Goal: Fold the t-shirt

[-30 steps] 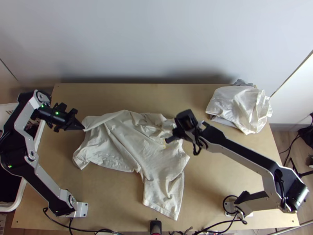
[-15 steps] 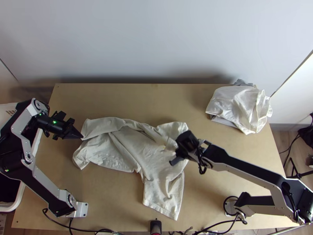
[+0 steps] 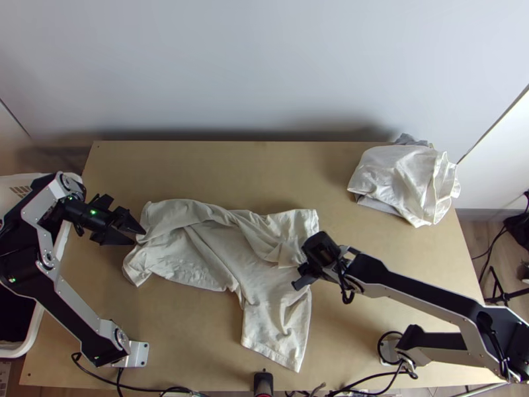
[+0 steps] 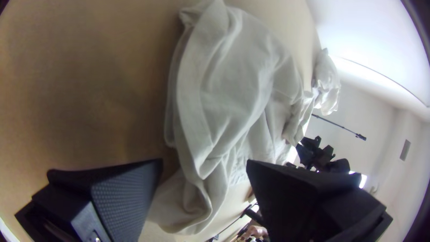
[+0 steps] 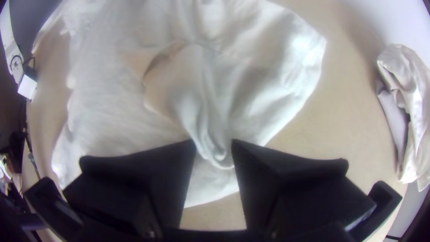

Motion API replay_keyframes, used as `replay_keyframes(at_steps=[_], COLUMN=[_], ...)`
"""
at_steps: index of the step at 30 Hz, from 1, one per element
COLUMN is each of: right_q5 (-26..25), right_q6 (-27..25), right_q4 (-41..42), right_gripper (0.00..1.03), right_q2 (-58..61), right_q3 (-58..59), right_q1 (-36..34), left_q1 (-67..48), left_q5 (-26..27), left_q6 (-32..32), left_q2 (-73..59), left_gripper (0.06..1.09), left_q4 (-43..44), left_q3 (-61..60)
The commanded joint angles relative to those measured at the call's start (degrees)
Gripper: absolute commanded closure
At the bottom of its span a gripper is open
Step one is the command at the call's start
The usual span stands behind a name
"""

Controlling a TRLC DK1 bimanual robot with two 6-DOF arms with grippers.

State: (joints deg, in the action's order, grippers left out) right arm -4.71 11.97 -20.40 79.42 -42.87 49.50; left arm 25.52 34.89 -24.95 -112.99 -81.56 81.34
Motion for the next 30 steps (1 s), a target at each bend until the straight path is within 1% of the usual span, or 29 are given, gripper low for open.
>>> replay_keyframes(at_steps=[1, 4, 6, 8, 12, 15, 18, 22, 28, 30], right_q5=[-0.3, -0.3, -0.2, -0.2, -0.2, 0.4, 1.0, 3.0, 5.3, 6.8], right_q6=[1.1, 2.7, 3.2, 3.2, 3.1, 3.4, 4.1, 5.0, 5.6, 5.7], right_q4=[-3.7, -8.8, -11.5, -13.4, -14.6, -14.8, -14.4, -14.3, -14.4, -15.0], right_gripper=[0.45, 0.45, 0.45, 0.45, 0.45, 0.45, 0.45, 0.45, 0.45, 0.45], right_q2=[-2.9, -4.4, -5.6, -6.6, -8.1, -8.9, -9.8, -11.1, -13.1, -13.7], right_q3=[-0.3, -2.4, -3.3, -3.4, -1.2, 0.7, 2.7, 5.2, 8.2, 8.7], right_q1=[-1.8, -1.9, -1.9, -1.9, -1.9, -1.9, -1.9, -1.4, -0.3, 0.5], left_q1=[2.8, 3.9, 4.8, 5.2, 6.7, 7.8, 8.1, 8.4, 8.4, 8.1], left_q5=[-0.2, -0.4, -0.6, -1.0, -0.9, -0.8, -1.0, -2.3, -2.6, -2.7], left_q6=[-0.1, -1.1, -2.9, -3.1, -4.0, -7.3, -9.1, -10.2, -12.6, -12.7], left_q2=[2.7, 5.1, 7.3, 8.6, 12.1, 15.9, 17.7, 20.1, 25.5, 26.1], left_gripper=[0.11, 0.11, 0.11, 0.11, 0.11, 0.11, 0.11, 0.11, 0.11, 0.11], left_q4=[-0.3, -0.9, -1.0, -1.0, -0.7, -0.4, -0.2, 0.1, 0.1, 0.1], left_q3=[0.0, -1.4, -3.6, -5.5, -10.6, -14.5, -16.9, -19.1, -23.9, -24.9])
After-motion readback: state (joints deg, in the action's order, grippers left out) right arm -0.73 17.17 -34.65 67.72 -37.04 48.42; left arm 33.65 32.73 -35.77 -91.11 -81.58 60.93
